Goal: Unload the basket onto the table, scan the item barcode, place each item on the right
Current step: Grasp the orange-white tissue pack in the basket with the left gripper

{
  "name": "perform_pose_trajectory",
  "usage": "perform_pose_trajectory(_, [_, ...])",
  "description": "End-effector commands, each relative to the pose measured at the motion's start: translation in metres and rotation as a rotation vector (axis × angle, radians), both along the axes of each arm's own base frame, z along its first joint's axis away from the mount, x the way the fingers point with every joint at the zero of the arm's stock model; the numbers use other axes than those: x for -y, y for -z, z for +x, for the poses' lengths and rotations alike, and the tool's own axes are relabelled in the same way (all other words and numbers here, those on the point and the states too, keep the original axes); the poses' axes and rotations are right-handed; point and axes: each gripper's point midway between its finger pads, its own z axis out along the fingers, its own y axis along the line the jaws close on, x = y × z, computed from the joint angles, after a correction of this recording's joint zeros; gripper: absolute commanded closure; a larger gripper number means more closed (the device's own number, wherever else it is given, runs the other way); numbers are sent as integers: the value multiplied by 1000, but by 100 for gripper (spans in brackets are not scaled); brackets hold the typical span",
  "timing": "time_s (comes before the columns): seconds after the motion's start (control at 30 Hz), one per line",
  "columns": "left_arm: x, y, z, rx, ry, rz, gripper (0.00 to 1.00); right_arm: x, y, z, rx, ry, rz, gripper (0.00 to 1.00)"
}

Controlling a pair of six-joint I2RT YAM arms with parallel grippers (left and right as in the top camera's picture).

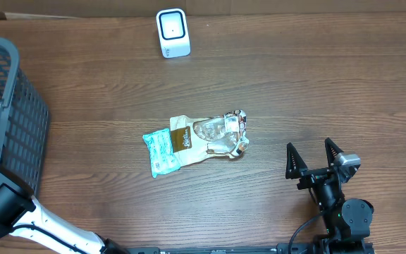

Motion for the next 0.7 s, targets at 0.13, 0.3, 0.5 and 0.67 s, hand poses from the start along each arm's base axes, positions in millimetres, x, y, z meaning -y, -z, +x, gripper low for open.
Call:
perform_pose_trajectory(0.13, [9, -89, 62, 323, 11, 26, 96, 1, 4, 1, -8, 8, 10, 0])
perform_pose_trajectory(0.3, [27, -161, 80, 491, 63, 98, 95, 1, 4, 1, -8, 8, 9, 0])
perform_pose_trajectory(0.5, [85, -253, 98, 753, 179, 114, 96, 1, 4, 1, -8, 8, 10, 0])
perform_pose_trajectory(0.67, [166, -312, 98, 876, 359, 108, 96, 1, 4, 1, -8, 8, 10, 0])
